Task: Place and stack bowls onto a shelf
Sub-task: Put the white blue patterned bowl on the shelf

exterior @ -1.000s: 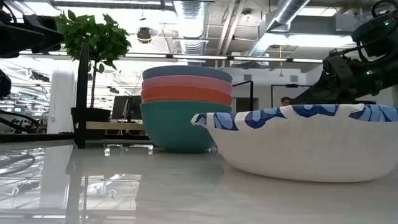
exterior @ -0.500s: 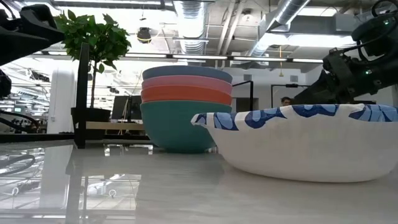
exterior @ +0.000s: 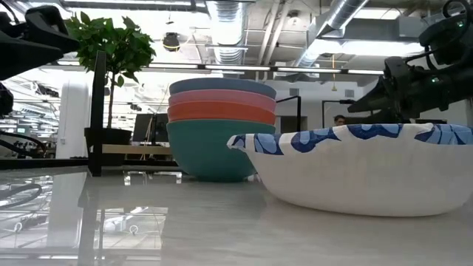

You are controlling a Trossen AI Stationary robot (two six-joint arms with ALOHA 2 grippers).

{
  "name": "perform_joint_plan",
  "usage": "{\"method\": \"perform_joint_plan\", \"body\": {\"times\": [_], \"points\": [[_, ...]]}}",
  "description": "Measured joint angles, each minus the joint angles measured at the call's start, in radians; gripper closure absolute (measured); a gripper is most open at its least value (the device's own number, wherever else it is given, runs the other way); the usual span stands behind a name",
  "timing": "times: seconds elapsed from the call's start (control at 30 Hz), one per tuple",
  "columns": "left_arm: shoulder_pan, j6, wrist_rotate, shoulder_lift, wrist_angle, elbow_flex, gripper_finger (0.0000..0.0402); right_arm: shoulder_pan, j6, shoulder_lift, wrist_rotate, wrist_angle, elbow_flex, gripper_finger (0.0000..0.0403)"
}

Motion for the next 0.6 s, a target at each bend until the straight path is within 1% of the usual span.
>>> {"method": "perform_joint_plan", "body": {"times": [0.1, 0.2, 0.27, 0.33, 0.4, 0.43, 0.5, 0.6], "points": [[0.000, 0.098, 0.008, 0.000, 0.000, 0.000, 0.0251, 0.000, 0.007, 0.000, 0.000, -0.006, 0.001, 0.0143], [0.000, 0.175, 0.024, 0.000, 0.001, 0.000, 0.0251, 0.001, 0.050, 0.000, 0.000, 0.032, 0.001, 0.0143], [0.000, 0.240, 0.027, 0.000, 0.001, 0.000, 0.0251, 0.001, 0.070, 0.000, 0.000, 0.086, 0.001, 0.0143], [0.000, 0.250, 0.033, 0.000, 0.005, 0.000, 0.0251, -0.005, 0.061, 0.000, 0.000, 0.187, 0.001, 0.0143], [0.004, 0.192, 0.027, 0.000, 0.041, -0.003, 0.0251, -0.014, 0.055, 0.000, 0.000, 0.310, 0.002, 0.0143], [0.008, 0.149, 0.014, 0.001, 0.085, -0.003, 0.0251, -0.019, 0.055, 0.000, 0.000, 0.373, 0.002, 0.0143], [0.022, 0.036, -0.020, 0.000, 0.188, -0.002, 0.0251, -0.027, 0.045, 0.000, 0.000, 0.482, 0.002, 0.0143], [0.043, -0.150, -0.024, 0.000, 0.325, -0.002, 0.0251, -0.027, -0.028, -0.001, 0.000, 0.591, 0.003, 0.0143]]}}
